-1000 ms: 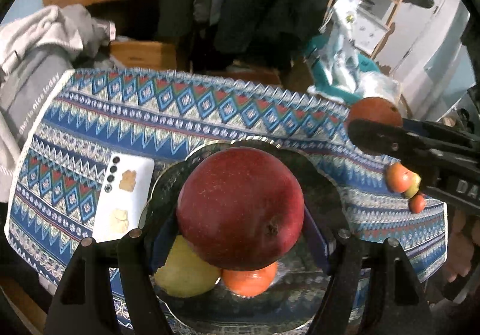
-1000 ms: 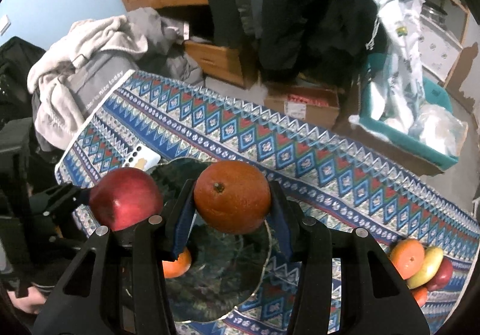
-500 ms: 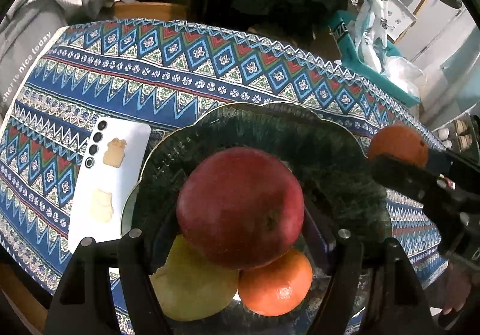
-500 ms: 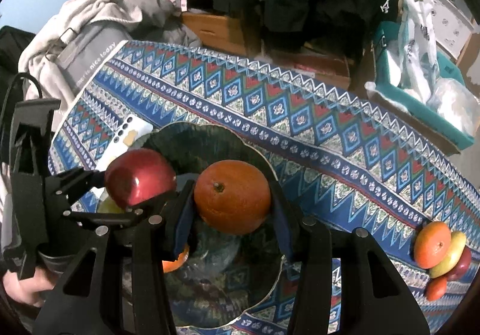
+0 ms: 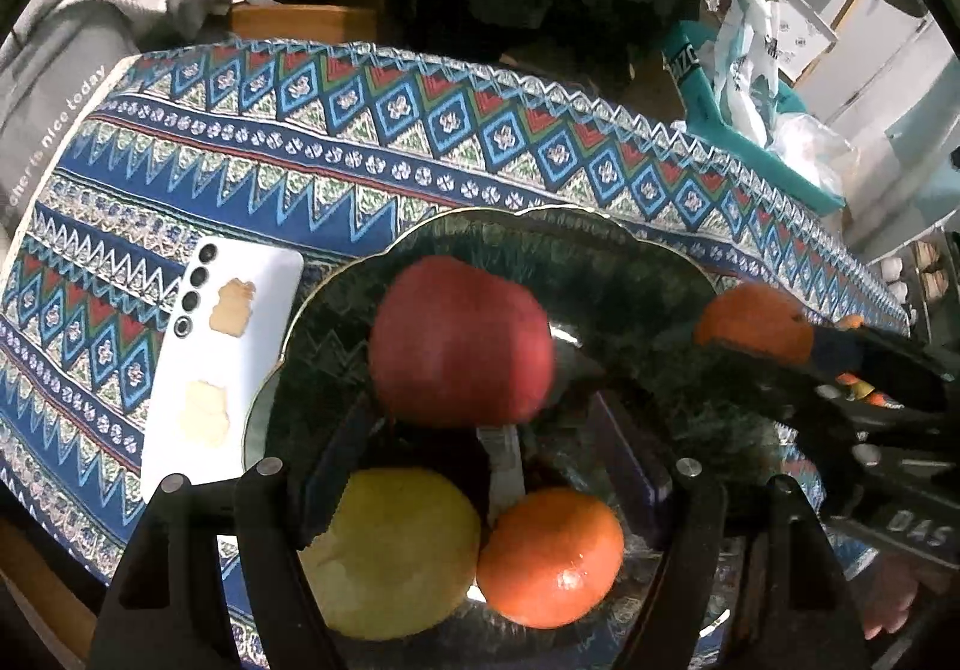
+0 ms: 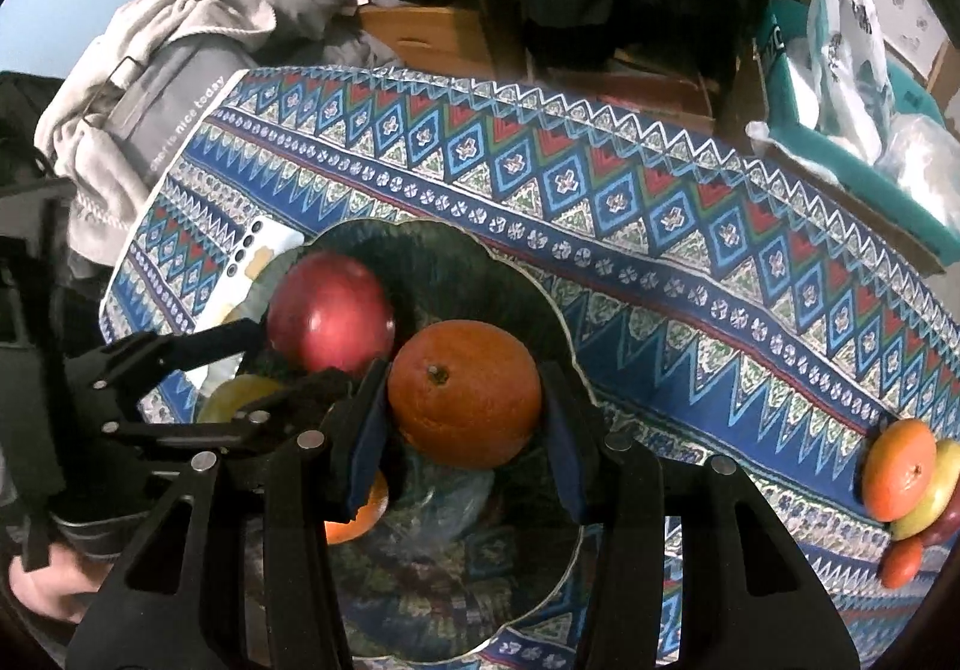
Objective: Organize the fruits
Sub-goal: 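Lower the apple and orange into the bowl and open both grippers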
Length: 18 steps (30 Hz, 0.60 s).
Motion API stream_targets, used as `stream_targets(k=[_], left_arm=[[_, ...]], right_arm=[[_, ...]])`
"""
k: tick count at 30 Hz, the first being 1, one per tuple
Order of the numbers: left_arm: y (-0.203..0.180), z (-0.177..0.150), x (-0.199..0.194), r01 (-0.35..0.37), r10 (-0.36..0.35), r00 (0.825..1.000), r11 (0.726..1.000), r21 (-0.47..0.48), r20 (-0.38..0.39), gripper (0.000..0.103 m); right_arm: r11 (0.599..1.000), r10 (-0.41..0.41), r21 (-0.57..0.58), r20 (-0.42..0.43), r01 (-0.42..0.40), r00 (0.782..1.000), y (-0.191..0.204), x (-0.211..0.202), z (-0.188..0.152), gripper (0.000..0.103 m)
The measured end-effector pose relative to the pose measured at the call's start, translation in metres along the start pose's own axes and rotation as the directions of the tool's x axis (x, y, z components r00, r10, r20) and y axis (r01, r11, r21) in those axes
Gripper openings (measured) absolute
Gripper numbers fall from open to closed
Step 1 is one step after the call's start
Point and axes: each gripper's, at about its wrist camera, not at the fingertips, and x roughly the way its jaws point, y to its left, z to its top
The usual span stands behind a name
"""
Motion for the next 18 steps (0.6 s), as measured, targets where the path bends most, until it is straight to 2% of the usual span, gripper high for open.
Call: stream_targets(k=[12, 18], left_arm=[[0.016, -0.013, -0.025, -0.052, 0.053, 0.998, 0.999, -0.008, 0.026, 0.077], [0.013, -0.014, -0.037, -0.06, 0.06, 0.997, 0.998, 0.003, 0.047, 0.077]], right_arm=[[1.0, 0.013, -0.004, -0.05, -0.013, 0.999, 0.005, 0.02, -0.006, 0.048], [1.0, 0.022, -0.012, -0.043, -0.023, 0.999, 0.012, 0.014, -0.005, 0.05]])
